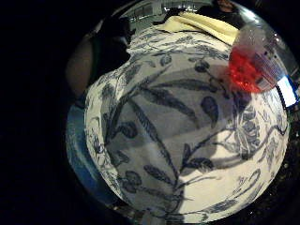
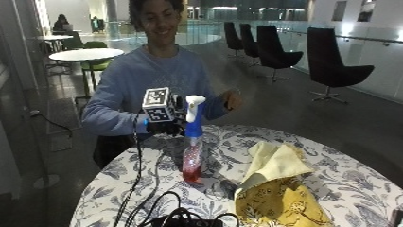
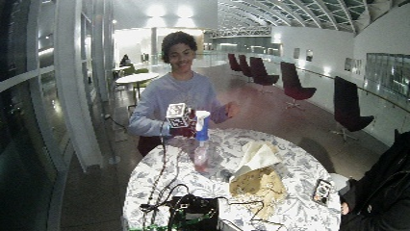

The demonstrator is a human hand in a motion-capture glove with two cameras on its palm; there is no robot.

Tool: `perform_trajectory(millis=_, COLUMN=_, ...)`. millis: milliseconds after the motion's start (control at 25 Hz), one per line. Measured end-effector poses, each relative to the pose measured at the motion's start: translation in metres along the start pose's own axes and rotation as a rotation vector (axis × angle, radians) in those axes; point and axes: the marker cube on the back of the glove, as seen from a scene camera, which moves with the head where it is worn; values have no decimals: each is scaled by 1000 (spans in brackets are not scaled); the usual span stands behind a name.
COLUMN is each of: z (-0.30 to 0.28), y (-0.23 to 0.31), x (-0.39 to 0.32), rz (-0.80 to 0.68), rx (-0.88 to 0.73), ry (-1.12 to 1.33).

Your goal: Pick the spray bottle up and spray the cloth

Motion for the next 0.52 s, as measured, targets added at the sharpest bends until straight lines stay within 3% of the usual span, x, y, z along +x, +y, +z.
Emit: perform_trajectory(millis=520, z=-5, y=-1, x=1, rz=17, rx=20, ry=-6)
